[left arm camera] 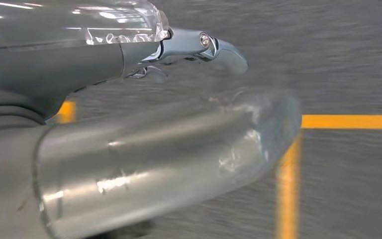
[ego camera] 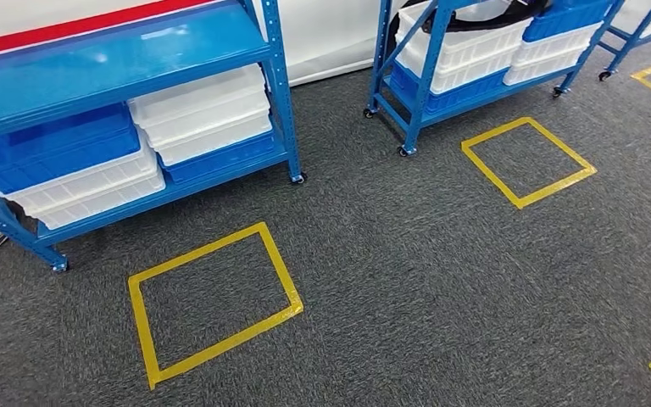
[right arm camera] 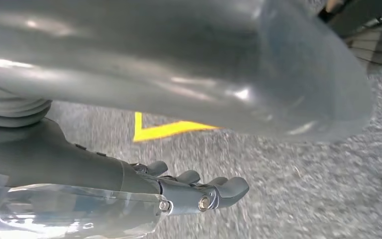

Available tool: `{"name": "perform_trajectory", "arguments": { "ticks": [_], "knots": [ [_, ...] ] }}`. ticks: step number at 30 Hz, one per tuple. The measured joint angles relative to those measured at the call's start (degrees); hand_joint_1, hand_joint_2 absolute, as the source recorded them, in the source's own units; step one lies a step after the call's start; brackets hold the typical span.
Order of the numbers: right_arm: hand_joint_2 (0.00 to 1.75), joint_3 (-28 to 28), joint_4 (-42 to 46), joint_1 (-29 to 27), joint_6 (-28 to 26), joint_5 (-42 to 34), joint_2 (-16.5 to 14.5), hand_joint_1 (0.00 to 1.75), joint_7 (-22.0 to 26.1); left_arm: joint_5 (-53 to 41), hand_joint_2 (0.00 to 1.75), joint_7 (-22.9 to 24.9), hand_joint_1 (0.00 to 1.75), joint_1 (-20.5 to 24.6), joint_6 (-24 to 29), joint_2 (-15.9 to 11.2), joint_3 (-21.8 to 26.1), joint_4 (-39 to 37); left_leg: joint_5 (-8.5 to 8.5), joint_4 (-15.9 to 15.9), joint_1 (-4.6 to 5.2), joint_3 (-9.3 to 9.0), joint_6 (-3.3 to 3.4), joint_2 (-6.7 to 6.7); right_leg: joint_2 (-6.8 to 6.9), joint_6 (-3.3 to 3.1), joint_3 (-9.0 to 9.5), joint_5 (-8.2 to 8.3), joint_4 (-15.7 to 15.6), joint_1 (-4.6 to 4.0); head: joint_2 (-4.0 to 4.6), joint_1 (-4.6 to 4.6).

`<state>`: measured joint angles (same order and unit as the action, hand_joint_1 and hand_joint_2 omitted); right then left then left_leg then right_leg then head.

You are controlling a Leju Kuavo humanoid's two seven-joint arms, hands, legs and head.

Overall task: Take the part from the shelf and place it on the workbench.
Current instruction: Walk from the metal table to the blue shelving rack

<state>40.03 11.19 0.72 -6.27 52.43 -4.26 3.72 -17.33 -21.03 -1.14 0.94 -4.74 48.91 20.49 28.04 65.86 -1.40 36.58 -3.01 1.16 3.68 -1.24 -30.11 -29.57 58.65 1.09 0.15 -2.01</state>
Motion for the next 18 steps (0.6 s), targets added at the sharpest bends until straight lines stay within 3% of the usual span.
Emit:
{"name": "perform_trajectory", "arguments": {
  "ticks": [1,3,6,8,10,12,13,14,16,18],
  "knots": [
    [0.00,0.3,0.0,0.0,-0.1,0.0,0.1,0.00,0.0,-1.1,0.00,1.0,0.00,0.1,0.7,0.6,0.0,-0.8,-1.35,-3.5,0.20,-1.85,0.32,0.87,0.59,0.34,0.33,-0.30,0.0,-0.10,0.00,0.01],
    [0.00,0.8,0.0,0.1,-0.2,-0.2,0.2,0.00,0.1,-2.9,0.00,2.5,0.00,0.1,1.6,2.0,0.0,-2.1,-2.10,-6.8,0.64,-3.61,1.22,1.83,1.49,1.06,0.85,-0.74,0.0,-0.28,0.00,0.01],
    [0.00,1.5,0.0,0.6,-0.3,-0.6,0.1,0.00,0.4,-4.5,0.00,4.5,0.00,-0.1,3.0,4.0,0.0,-3.6,-2.12,-7.2,0.84,-3.78,2.56,0.40,2.32,2.13,1.75,-1.05,-0.4,-0.21,0.00,0.02],
    [0.00,1.9,0.0,0.8,-0.4,-0.9,-0.1,0.00,0.5,-5.3,0.00,5.2,0.00,-0.2,3.8,5.2,0.0,-4.3,-2.45,-7.9,0.67,-4.29,3.32,-0.47,0.35,2.67,1.19,-2.55,1.4,-0.01,0.00,0.02],
    [0.00,2.3,0.0,0.6,-0.7,-1.3,-0.8,0.00,0.5,-5.8,0.00,5.6,0.00,0.1,4.2,6.1,-0.1,-4.7,-2.62,-8.2,0.75,-4.37,3.80,-1.34,-2.37,2.71,-2.04,-5.67,7.5,0.07,0.00,0.02],
    [0.00,2.9,0.0,0.4,-1.0,-1.5,-1.5,0.00,0.5,-6.3,0.00,6.4,0.00,0.4,4.5,6.9,-0.1,-5.3,-2.60,-8.1,0.96,-4.34,4.08,-2.46,-3.16,2.53,-5.45,-7.29,13.1,0.02,0.00,0.02],
    [0.00,3.2,0.0,0.3,-1.1,-1.6,-1.8,0.00,0.4,-6.5,0.00,6.9,0.00,0.4,4.5,7.2,-0.2,-5.6,-2.56,-8.1,1.03,-4.39,4.12,-3.06,-3.28,2.42,-6.13,-6.67,13.7,0.02,0.00,0.02],
    [0.00,3.5,0.0,0.2,-1.1,-1.7,-2.1,0.00,0.4,-6.7,0.00,7.3,0.00,0.4,4.6,7.5,-0.2,-5.8,-2.51,-8.0,1.07,-4.45,4.12,-3.71,-3.47,2.26,-5.86,-5.02,12.3,0.02,0.00,0.02],
    [0.00,3.8,0.0,0.1,-1.1,-1.9,-2.4,0.00,0.4,-6.9,0.00,7.6,0.00,0.3,4.8,8.1,-0.2,-6.1,-2.37,-7.7,1.04,-4.47,3.97,-4.89,-4.92,1.79,-3.55,-0.98,6.2,0.03,0.00,0.02],
    [0.00,4.1,0.0,0.1,-1.1,-2.0,-2.6,0.00,0.4,-6.9,0.00,7.6,0.00,0.4,4.8,8.5,-0.2,-6.2,-2.24,-7.5,1.10,-4.23,3.48,-5.85,-6.59,1.44,-1.79,1.08,1.4,-0.12,0.00,0.02]
  ]
}}
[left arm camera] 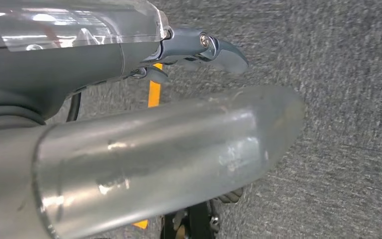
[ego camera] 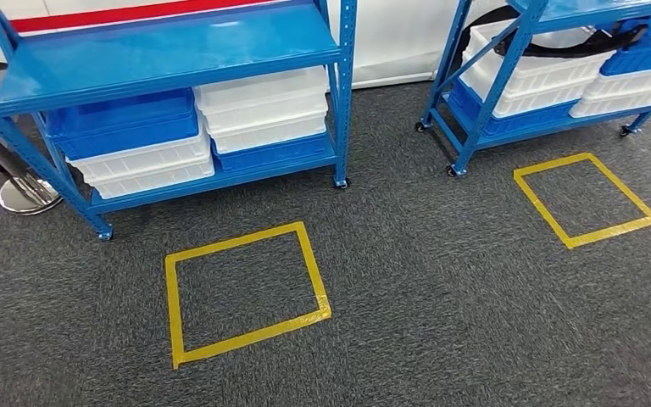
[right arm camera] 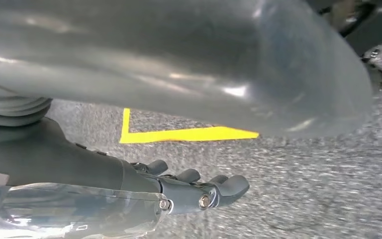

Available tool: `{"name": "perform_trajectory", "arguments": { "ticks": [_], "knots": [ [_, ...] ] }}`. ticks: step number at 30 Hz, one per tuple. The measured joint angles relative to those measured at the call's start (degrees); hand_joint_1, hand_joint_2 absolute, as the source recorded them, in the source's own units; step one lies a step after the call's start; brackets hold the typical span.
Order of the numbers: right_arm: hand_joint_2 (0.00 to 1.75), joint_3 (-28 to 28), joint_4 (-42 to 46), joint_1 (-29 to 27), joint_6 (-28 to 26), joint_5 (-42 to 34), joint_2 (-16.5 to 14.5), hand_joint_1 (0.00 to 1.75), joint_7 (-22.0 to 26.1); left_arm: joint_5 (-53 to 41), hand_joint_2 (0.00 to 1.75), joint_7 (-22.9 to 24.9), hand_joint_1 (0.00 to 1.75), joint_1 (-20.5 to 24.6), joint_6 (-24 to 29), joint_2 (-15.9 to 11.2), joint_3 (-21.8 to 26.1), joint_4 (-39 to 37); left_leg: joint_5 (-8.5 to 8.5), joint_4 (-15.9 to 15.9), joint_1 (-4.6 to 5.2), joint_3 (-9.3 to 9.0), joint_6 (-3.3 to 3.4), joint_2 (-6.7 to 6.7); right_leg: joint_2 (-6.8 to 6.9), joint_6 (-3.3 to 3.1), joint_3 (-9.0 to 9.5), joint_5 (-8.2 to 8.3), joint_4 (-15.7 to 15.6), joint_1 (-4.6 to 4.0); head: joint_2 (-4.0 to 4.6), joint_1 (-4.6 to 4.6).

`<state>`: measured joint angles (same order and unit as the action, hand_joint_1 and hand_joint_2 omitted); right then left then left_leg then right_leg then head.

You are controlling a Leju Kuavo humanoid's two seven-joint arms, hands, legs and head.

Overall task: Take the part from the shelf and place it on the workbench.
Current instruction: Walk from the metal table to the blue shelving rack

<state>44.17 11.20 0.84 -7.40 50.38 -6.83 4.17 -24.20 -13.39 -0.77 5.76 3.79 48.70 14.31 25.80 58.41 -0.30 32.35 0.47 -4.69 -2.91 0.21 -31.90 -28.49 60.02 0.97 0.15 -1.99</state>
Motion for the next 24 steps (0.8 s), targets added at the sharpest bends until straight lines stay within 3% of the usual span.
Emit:
{"name": "perform_trajectory", "arguments": {
  "ticks": [1,3,5,7,9,10,11,12,13,15,17,19,21,23,24],
  "knots": [
    [0.00,0.1,0.0,0.0,0.0,-0.1,0.0,0.00,0.0,-0.1,0.00,-0.1,0.00,0.0,0.0,0.1,0.0,0.0,0.01,0.0,-0.02,0.20,-0.32,-0.39,-0.38,-0.12,0.24,0.05,-0.8,-0.13,0.00,0.00],
    [0.00,0.4,0.0,0.2,0.0,-0.1,0.0,0.00,0.1,-0.3,0.00,-0.5,0.00,0.0,0.0,0.2,0.0,-0.1,-0.07,-0.1,-0.04,0.40,-1.03,-1.11,0.54,-0.46,0.34,0.21,-1.1,-0.21,0.00,-0.01],
    [0.00,0.7,0.0,0.2,0.0,-0.2,0.1,0.00,0.1,-0.7,0.00,-1.1,0.00,-0.1,-0.1,0.3,0.0,-0.2,0.94,1.2,-0.01,0.93,-1.61,0.16,1.68,-1.13,0.67,0.41,-1.6,0.04,0.00,-0.01],
    [0.00,0.9,0.0,0.0,0.0,-0.3,0.4,0.00,0.2,-1.2,0.00,-1.6,0.00,0.0,-0.3,0.3,0.0,-0.2,4.17,6.6,-0.05,3.34,-2.08,2.67,2.96,-1.65,0.88,0.45,-1.9,0.15,0.00,-0.01],
    [0.00,1.0,0.0,-0.1,0.0,-0.3,0.9,0.00,0.3,-1.5,0.00,-1.9,0.00,0.2,-0.5,0.3,0.0,-0.2,7.35,13.8,-0.21,6.79,-2.49,3.80,4.28,-1.81,0.89,0.30,-1.8,0.05,0.00,-0.01],
    [0.00,1.1,0.0,-0.1,0.1,-0.3,1.1,0.00,0.3,-1.7,0.00,-2.0,0.00,0.1,-0.6,0.3,0.0,-0.2,7.61,15.5,-0.29,7.62,-2.62,4.02,4.93,-1.83,0.95,0.20,-1.8,0.02,0.00,-0.01],
    [0.00,1.2,-0.1,-0.1,0.1,-0.3,1.3,0.00,0.3,-1.8,0.00,-2.1,0.00,0.1,-0.6,0.3,0.0,-0.2,6.79,15.2,-0.35,7.40,-2.68,4.21,5.53,-1.78,1.05,0.07,-1.8,0.00,0.00,-0.02],
    [0.00,1.3,-0.1,-0.1,0.1,-0.3,1.4,0.00,0.3,-1.9,0.00,-2.1,0.00,0.1,-0.7,0.3,0.0,-0.2,5.06,12.6,-0.37,5.98,-2.64,4.58,6.11,-1.69,1.24,-0.09,-1.7,0.00,0.00,-0.02],
    [0.00,1.4,-0.1,-0.1,0.0,-0.3,1.4,0.00,0.3,-2.0,0.00,-2.2,0.00,0.1,-0.7,0.2,0.0,-0.2,3.02,8.5,-0.35,3.79,-2.48,5.39,6.66,-1.54,1.50,-0.28,-1.7,-0.01,0.00,-0.02],
    [0.00,1.5,-0.1,0.0,0.0,-0.3,1.5,0.00,0.3,-2.1,0.00,-2.2,0.00,0.2,-0.7,0.2,0.0,-0.2,0.69,1.8,0.00,0.33,-1.82,7.13,7.68,-1.04,2.01,-0.69,-1.7,-0.24,0.00,-0.01],
    [0.00,1.7,-0.1,0.1,0.0,-0.3,1.5,0.00,0.3,-2.1,0.00,-2.3,0.00,0.3,-0.7,0.2,0.0,-0.2,0.65,0.1,0.36,-0.33,-1.05,7.40,8.51,-0.42,2.36,-0.92,-1.7,-0.40,0.00,-0.01],
    [0.00,1.7,-0.1,0.4,0.0,-0.3,1.5,0.00,0.3,-2.1,0.00,-2.2,0.00,0.2,-0.8,0.2,0.0,-0.2,0.39,-0.5,0.19,-0.59,-0.28,6.37,8.85,0.26,2.88,-1.18,-1.8,-0.34,0.00,-0.01],
    [0.00,1.8,-0.1,0.4,0.0,-0.2,1.4,0.00,0.3,-2.1,0.00,-2.2,0.00,0.2,-1.1,0.2,0.0,-0.2,-0.07,-1.2,-0.13,-1.09,0.46,5.38,6.86,0.76,2.17,-3.04,0.5,-0.21,0.00,0.01],
    [0.00,1.8,-0.1,0.3,0.1,-0.2,1.1,0.00,0.4,-2.1,0.00,-2.2,0.00,0.3,-1.4,0.3,0.0,-0.3,-0.27,-1.3,-0.17,-1.11,0.84,4.41,4.15,0.91,-1.12,-6.62,7.1,-0.09,0.00,0.01],
    [0.00,1.9,-0.1,0.2,0.1,-0.2,0.9,0.00,0.4,-2.1,0.00,-2.2,0.00,0.4,-1.5,0.3,0.0,-0.3,-0.28,-1.3,-0.10,-1.02,0.90,3.86,3.54,0.93,-3.06,-8.03,10.8,-0.07,0.00,0.01]
  ]
}}
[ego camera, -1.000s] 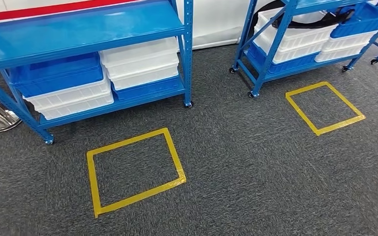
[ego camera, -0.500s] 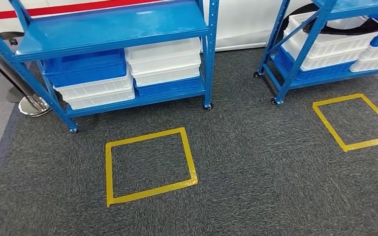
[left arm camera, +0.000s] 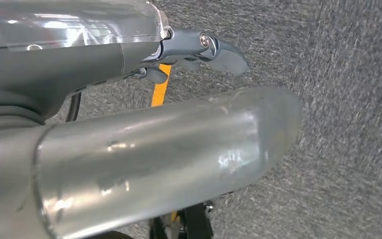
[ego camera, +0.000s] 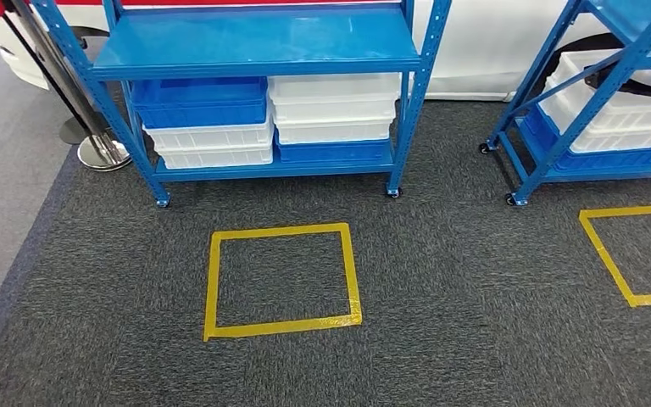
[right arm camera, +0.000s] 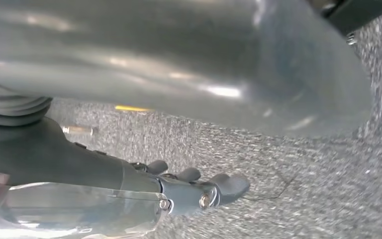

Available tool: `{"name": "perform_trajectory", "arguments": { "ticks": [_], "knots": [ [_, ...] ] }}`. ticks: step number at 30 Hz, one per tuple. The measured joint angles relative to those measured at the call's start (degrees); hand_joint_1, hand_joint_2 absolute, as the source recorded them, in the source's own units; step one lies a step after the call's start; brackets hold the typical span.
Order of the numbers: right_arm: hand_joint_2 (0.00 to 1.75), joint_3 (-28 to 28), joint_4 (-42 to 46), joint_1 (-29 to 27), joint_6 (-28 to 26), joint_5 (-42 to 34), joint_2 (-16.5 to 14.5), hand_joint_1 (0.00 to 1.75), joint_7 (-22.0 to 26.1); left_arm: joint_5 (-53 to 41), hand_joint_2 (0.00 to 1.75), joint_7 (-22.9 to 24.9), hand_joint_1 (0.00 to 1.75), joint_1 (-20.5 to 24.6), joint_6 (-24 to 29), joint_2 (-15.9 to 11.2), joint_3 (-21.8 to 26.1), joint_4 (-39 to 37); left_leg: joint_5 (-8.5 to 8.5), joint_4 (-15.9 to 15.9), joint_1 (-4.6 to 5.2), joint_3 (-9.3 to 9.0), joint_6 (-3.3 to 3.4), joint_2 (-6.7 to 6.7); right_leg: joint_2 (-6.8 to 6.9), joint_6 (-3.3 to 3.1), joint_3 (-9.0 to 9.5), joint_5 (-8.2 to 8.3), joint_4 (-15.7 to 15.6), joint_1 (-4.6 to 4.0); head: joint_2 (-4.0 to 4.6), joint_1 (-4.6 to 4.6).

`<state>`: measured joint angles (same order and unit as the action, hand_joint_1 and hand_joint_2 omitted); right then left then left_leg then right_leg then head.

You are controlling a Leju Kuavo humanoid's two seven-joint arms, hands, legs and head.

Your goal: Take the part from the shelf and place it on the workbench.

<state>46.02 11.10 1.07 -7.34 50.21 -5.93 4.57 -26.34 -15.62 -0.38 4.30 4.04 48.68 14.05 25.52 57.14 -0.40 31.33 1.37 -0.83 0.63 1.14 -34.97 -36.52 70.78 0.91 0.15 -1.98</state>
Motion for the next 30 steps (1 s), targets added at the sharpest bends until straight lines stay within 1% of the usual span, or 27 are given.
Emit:
{"name": "perform_trajectory", "arguments": {
  "ticks": [1,2,3,4,5,6,7,8,10,11,12,14,15,16,17,18,19,20,21,22,23,25,26,27,28,29,30],
  "knots": [
    [0.00,0.0,0.0,-0.1,0.0,0.0,-0.2,0.00,0.0,0.0,0.00,0.0,0.00,0.0,0.0,0.0,0.0,0.0,0.02,0.1,0.06,0.02,0.01,-0.62,-0.24,0.00,-1.36,-0.35,2.3,0.00,0.00,-0.01],
    [0.00,0.0,0.0,-0.1,0.0,0.0,-0.3,0.00,0.0,0.0,0.00,0.0,0.00,0.0,0.0,0.0,0.0,0.0,0.06,0.2,0.10,0.00,0.01,-1.28,-0.37,-0.03,-1.83,0.49,2.6,-0.01,0.00,-0.01],
    [0.00,0.0,0.0,-0.1,0.0,0.0,-0.4,0.00,0.0,0.0,0.00,0.0,0.00,0.0,0.0,0.0,0.0,0.0,0.15,0.3,0.12,-0.03,-0.04,-1.97,-0.58,-0.12,-1.23,2.47,0.6,0.00,0.00,-0.01],
    [0.00,0.0,0.0,-0.2,0.0,0.0,-0.4,0.00,0.0,0.0,0.00,0.0,0.00,0.0,0.0,0.0,0.0,0.0,0.28,0.6,0.11,-0.06,-0.15,-2.66,-1.12,-0.25,0.20,4.99,-3.1,0.05,0.00,-0.01],
    [0.00,0.0,0.0,-0.2,0.0,0.0,-0.5,0.00,0.0,-0.1,0.00,0.0,0.00,0.0,-0.1,0.0,0.0,0.0,0.46,0.8,0.16,0.06,-0.35,-3.26,-2.22,-0.40,1.68,6.76,-6.7,0.08,0.00,0.00],
    [0.00,0.0,0.0,-0.2,0.0,0.0,-0.5,0.00,0.0,-0.1,0.00,0.0,0.00,0.0,-0.1,0.0,0.0,0.0,0.61,1.1,0.20,0.21,-0.63,-3.82,-3.11,-0.56,2.83,7.92,-9.6,0.10,0.00,-0.01],
    [0.00,0.1,0.0,-0.2,0.0,0.1,-0.5,0.00,0.1,-0.2,0.00,0.0,0.00,0.1,-0.1,0.0,0.0,0.0,0.69,1.3,0.21,0.41,-0.94,-4.24,-3.73,-0.70,3.44,8.28,-11.2,0.04,0.00,-0.01],
    [0.00,0.1,0.0,-0.2,0.0,0.1,-0.5,0.00,0.1,-0.2,0.00,0.0,0.00,0.0,-0.1,0.0,0.0,0.0,0.70,1.3,0.20,0.63,-1.27,-4.63,-3.92,-0.83,3.55,8.05,-11.6,-0.07,0.00,-0.01],
    [0.00,0.1,0.0,0.0,0.0,0.2,-0.5,0.00,0.1,-0.4,0.00,0.0,0.00,-0.1,-0.1,-0.1,0.0,-0.1,0.69,1.3,0.04,0.78,-1.92,-5.08,-2.88,-1.34,3.75,8.26,-12.0,-0.05,0.00,-0.01],
    [0.00,0.1,0.0,0.0,0.0,0.3,-0.5,0.00,0.1,-0.5,0.00,0.1,0.00,-0.1,-0.1,-0.1,0.0,-0.1,1.10,1.8,0.03,0.96,-2.22,-4.46,-2.35,-1.70,3.93,8.36,-12.2,0.06,0.00,-0.01],
    [0.00,0.1,0.0,-0.1,0.1,0.4,-0.4,0.00,0.1,-0.7,0.00,0.1,0.00,-0.1,-0.1,-0.1,0.0,-0.1,2.14,3.3,0.02,1.64,-2.51,-3.37,-1.68,-2.07,4.08,8.45,-12.5,0.17,0.00,-0.02],
    [0.00,0.1,0.0,-0.4,0.1,0.5,-0.2,0.00,0.1,-1.0,0.00,0.3,0.00,0.1,0.0,-0.2,0.1,-0.2,5.59,9.5,-0.04,4.58,-3.03,-0.86,-0.32,-2.54,4.21,8.41,-12.7,0.14,0.00,-0.03],
    [0.00,0.1,0.0,-0.5,0.2,0.6,0.0,0.00,0.1,-1.1,0.00,0.4,0.00,0.2,0.0,-0.2,0.1,-0.2,7.25,13.4,-0.14,6.50,-3.26,-0.28,0.40,-2.65,4.21,8.33,-12.7,0.09,0.00,-0.03],
    [0.00,0.1,0.0,-0.5,0.2,0.7,0.2,0.00,0.1,-1.2,0.00,0.5,0.00,0.2,0.0,-0.3,0.1,-0.2,8.00,16.0,-0.23,7.86,-3.45,0.01,1.09,-2.68,4.24,8.22,-12.7,0.05,0.00,-0.03],
    [0.00,0.1,0.0,-0.5,0.3,0.7,0.3,0.00,0.1,-1.3,0.00,0.5,0.00,0.2,0.1,-0.3,0.0,-0.2,7.66,16.8,-0.31,8.28,-3.57,0.24,1.74,-2.66,4.32,8.10,-12.6,0.04,0.00,-0.03],
    [0.00,0.1,0.0,-0.5,0.3,0.8,0.3,0.00,0.1,-1.4,0.00,0.5,0.00,0.1,0.3,-0.3,0.0,-0.3,6.24,15.3,-0.36,7.52,-3.60,0.52,2.35,-2.57,4.49,7.94,-12.6,0.04,0.00,-0.03],
    [0.00,0.1,-0.1,-0.5,0.3,0.8,0.3,0.00,0.1,-1.5,0.00,0.5,0.00,0.1,0.5,-0.3,0.0,-0.3,4.17,11.9,-0.37,5.78,-3.52,1.09,2.93,-2.44,4.75,7.74,-12.6,0.04,0.00,-0.03],
    [0.00,0.1,-0.1,-0.5,0.3,0.8,0.3,0.00,0.1,-1.7,0.00,0.5,0.00,0.1,0.7,-0.3,0.0,-0.3,2.45,7.9,-0.27,3.73,-3.30,2.27,3.49,-2.24,5.01,7.53,-12.5,-0.01,0.00,-0.02],
    [0.00,0.2,-0.1,-0.5,0.3,0.9,0.3,0.00,0.1,-1.7,0.00,0.5,0.00,0.1,0.8,-0.3,0.0,-0.3,1.25,4.5,-0.06,2.10,-2.90,3.19,4.03,-1.97,5.23,7.28,-12.5,-0.14,0.00,-0.02],
    [0.00,0.2,-0.1,-0.4,0.2,0.9,0.3,0.00,0.1,-1.8,0.00,0.5,0.00,0.2,0.8,-0.3,0.0,-0.3,0.73,2.5,0.14,1.13,-2.46,3.90,4.48,-1.68,5.37,7.11,-12.4,-0.27,0.00,-0.02],
    [0.00,0.3,-0.1,-0.4,0.0,0.8,0.3,0.00,0.1,-1.8,0.00,0.5,0.00,0.3,0.8,-0.4,0.1,-0.3,0.73,1.7,0.35,0.82,-2.02,4.20,4.88,-1.39,5.45,7.00,-12.4,-0.40,0.00,-0.01],
    [0.00,0.5,-0.1,-0.1,-0.5,0.7,0.3,0.00,0.2,-1.6,0.00,0.3,0.00,0.2,0.4,-0.4,0.2,-0.3,0.49,1.4,0.34,0.82,-1.25,3.35,5.27,-0.79,5.70,6.91,-12.6,-0.45,0.00,-0.02],
    [0.00,0.6,-0.1,0.0,-0.7,0.6,0.3,0.00,0.2,-1.5,0.00,0.0,0.00,0.0,0.0,-0.4,0.3,-0.3,0.30,1.1,0.22,0.70,-0.88,3.03,4.65,-0.49,5.70,6.60,-12.3,-0.38,0.00,-0.01],
    [0.00,0.7,-0.1,0.1,-0.9,0.6,0.3,0.00,0.3,-1.3,0.00,-0.2,0.00,0.0,-0.4,-0.4,0.4,-0.3,0.10,0.7,0.07,0.59,-0.48,2.75,3.52,-0.25,5.23,5.72,-11.1,-0.31,0.00,-0.01],
    [0.00,0.8,-0.1,0.0,-0.9,0.6,0.2,0.00,0.3,-1.1,0.00,-0.4,0.00,0.1,-0.8,-0.4,0.6,-0.3,-0.06,0.4,-0.09,0.48,-0.11,2.49,2.09,-0.06,4.07,4.23,-8.6,-0.22,0.00,-0.01],
    [0.00,1.0,-0.1,-0.1,-1.0,0.6,0.0,0.00,0.3,-1.1,0.00,-0.6,0.00,0.2,-1.0,-0.4,0.8,-0.3,-0.07,0.4,-0.05,0.53,0.12,2.26,0.79,0.02,2.32,2.44,-5.2,-0.14,0.00,0.00],
    [0.00,1.1,-0.1,-0.1,-1.0,0.6,0.0,0.00,0.3,-1.0,0.00,-0.6,0.00,0.3,-1.1,-0.4,1.0,-0.3,-0.07,0.4,-0.04,0.59,0.25,2.13,0.19,0.03,1.28,1.37,-3.2,-0.11,0.00,-0.01]
  ]
}}
